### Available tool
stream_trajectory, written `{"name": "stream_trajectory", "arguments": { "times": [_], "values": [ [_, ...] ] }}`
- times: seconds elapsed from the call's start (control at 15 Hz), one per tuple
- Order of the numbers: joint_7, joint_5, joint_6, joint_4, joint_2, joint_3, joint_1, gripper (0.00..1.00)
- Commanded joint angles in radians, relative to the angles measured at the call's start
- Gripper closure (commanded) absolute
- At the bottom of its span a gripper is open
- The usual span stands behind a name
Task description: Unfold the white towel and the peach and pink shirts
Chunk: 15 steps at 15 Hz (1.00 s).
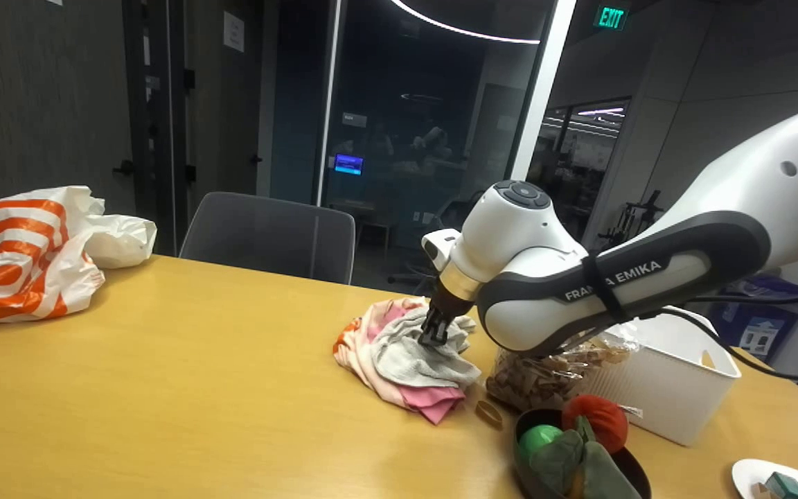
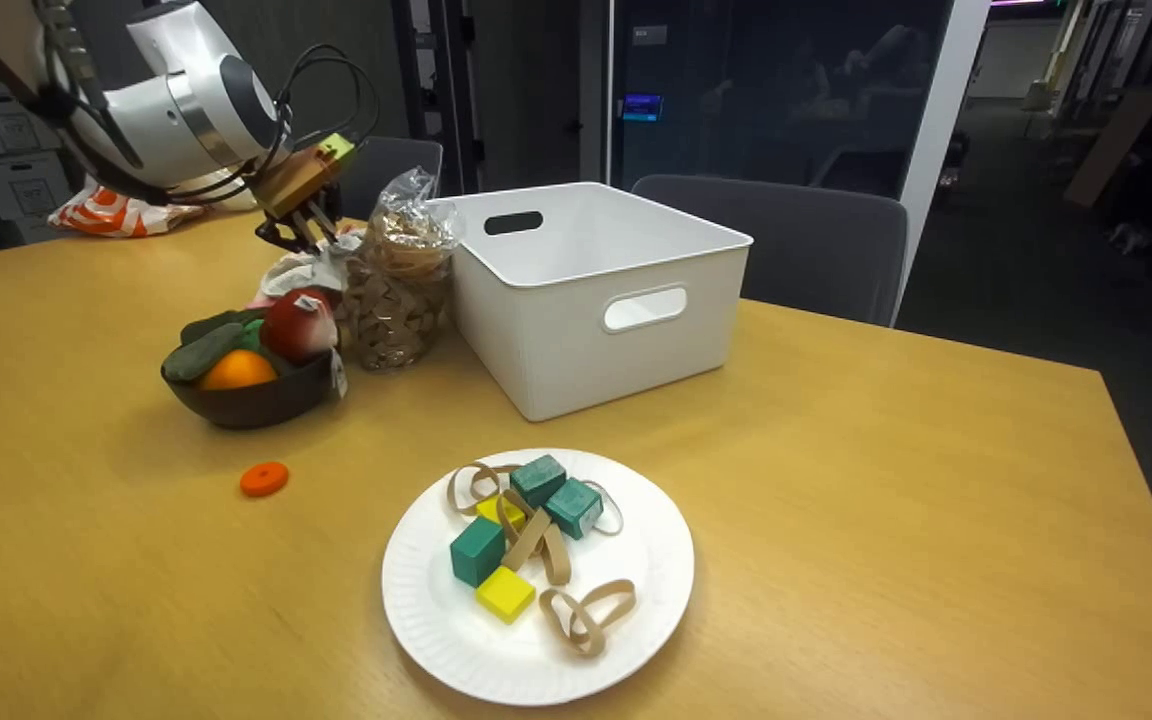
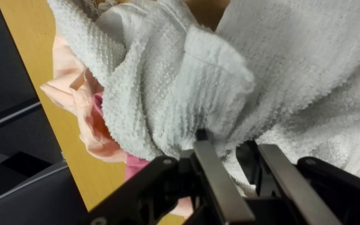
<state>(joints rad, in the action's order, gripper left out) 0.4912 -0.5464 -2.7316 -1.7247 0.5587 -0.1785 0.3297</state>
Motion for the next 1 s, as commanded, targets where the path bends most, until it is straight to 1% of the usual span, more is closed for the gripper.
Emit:
{"name": "stream_trajectory", "arguments": {
  "times": [0.0,0.07,0.27,0.33,0.4,0.47,0.53,0.87,0.93],
  "values": [
    [-0.002,-0.061,-0.03,0.034,0.036,0.04,0.018,0.37],
    [0.0,-0.077,-0.032,0.035,0.042,0.044,0.019,0.31],
    [0.009,-0.097,-0.028,0.034,0.055,0.031,0.012,0.06],
    [0.013,-0.1,-0.032,0.035,0.059,0.027,0.009,0.28],
    [0.012,-0.099,-0.038,0.033,0.059,0.023,0.007,0.45],
    [0.003,-0.101,-0.042,0.032,0.058,0.027,0.011,0.45],
    [0.0,-0.098,-0.047,0.031,0.056,0.025,0.01,0.51],
    [-0.013,-0.092,-0.068,0.026,0.053,0.027,0.009,0.9],
    [-0.013,-0.091,-0.072,0.025,0.052,0.027,0.007,0.93]
  ]
}}
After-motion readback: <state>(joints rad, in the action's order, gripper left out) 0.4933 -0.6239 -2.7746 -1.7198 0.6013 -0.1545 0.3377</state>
